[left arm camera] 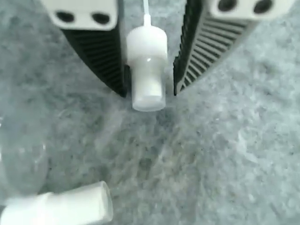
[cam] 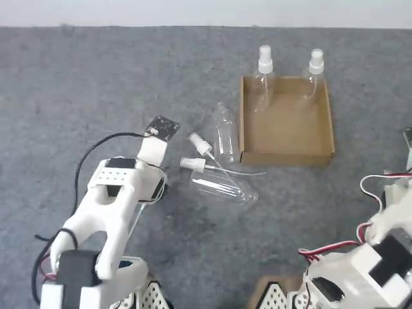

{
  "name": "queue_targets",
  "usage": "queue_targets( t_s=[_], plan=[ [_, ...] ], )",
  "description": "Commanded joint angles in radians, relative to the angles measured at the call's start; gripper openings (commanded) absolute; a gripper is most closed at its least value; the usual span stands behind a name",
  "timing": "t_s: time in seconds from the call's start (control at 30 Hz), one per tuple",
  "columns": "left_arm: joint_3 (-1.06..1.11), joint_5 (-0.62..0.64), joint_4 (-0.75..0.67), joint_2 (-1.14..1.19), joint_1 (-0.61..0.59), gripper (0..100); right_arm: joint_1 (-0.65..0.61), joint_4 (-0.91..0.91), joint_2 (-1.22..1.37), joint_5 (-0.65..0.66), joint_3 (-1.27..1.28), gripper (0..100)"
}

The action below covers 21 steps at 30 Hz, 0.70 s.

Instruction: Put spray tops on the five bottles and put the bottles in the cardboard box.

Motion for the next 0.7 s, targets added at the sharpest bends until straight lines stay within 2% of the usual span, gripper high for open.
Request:
queue_targets(
  t_s=[0.0, 0.03, 0.1, 0.2, 0.4, 0.5, 0.67],
  plan=[
    [0.001, -0.003, -0.026, -0.061, 0.006, 4, -0.028, 0.024, 0.028, 0.009, 0.058, 7.5],
    [-0.004, -0.002, -0.023, -0.064, 0.005, 1, -0.028, 0.024, 0.028, 0.009, 0.058, 7.5],
    [-0.03, 0.02, 0.011, -0.081, -0.002, 1, -0.027, 0.025, 0.027, 0.009, 0.058, 7.5],
    [-0.084, 0.041, 0.12, -0.138, 0.008, 1, -0.027, 0.025, 0.027, 0.009, 0.057, 8.7],
    [-0.153, 0.14, 0.244, -0.27, 0.038, 1, -0.035, 0.027, 0.025, 0.003, 0.052, 22.9],
    [-0.145, 0.204, 0.249, -0.288, 0.114, 1, -0.059, 0.036, 0.002, 0.0, 0.038, 24.9],
    [-0.108, 0.25, 0.183, -0.275, 0.193, 1, -0.119, 0.194, -0.082, -0.028, -0.077, 25.1]
  ],
)
